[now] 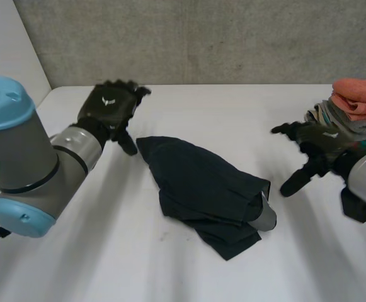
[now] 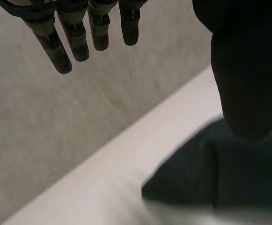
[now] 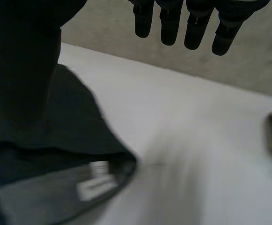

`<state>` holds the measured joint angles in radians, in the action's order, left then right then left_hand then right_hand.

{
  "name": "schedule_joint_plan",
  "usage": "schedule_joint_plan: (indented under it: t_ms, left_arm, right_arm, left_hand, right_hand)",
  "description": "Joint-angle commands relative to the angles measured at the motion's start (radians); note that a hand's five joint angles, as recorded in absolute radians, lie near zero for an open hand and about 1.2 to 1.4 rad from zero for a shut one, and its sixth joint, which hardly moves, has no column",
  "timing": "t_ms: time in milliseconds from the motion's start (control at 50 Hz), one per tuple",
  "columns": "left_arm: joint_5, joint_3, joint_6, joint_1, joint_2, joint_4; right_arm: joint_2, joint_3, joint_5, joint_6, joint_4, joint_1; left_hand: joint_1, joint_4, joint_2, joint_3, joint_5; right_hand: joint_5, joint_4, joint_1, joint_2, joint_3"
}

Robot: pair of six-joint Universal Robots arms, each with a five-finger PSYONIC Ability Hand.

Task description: Fold the laundry.

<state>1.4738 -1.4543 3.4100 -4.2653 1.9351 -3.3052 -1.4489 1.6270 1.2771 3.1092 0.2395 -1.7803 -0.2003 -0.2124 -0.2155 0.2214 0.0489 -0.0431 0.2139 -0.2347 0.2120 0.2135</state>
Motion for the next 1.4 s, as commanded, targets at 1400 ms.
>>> schedule_joint_plan:
  t_ms: [1400]
  left_arm:
    - [-0.009,0.483,0.259,0.111,0.307,-0.028]
  right_arm:
    - [0.313,-0.427,0.269,-0.489,-0.145,-0.246]
  left_hand:
    - [-1.124,-1.112,-1.109,1.103,1.101]
  right_hand:
    - [-1.179,1.182,-1.162,1.184,1.183]
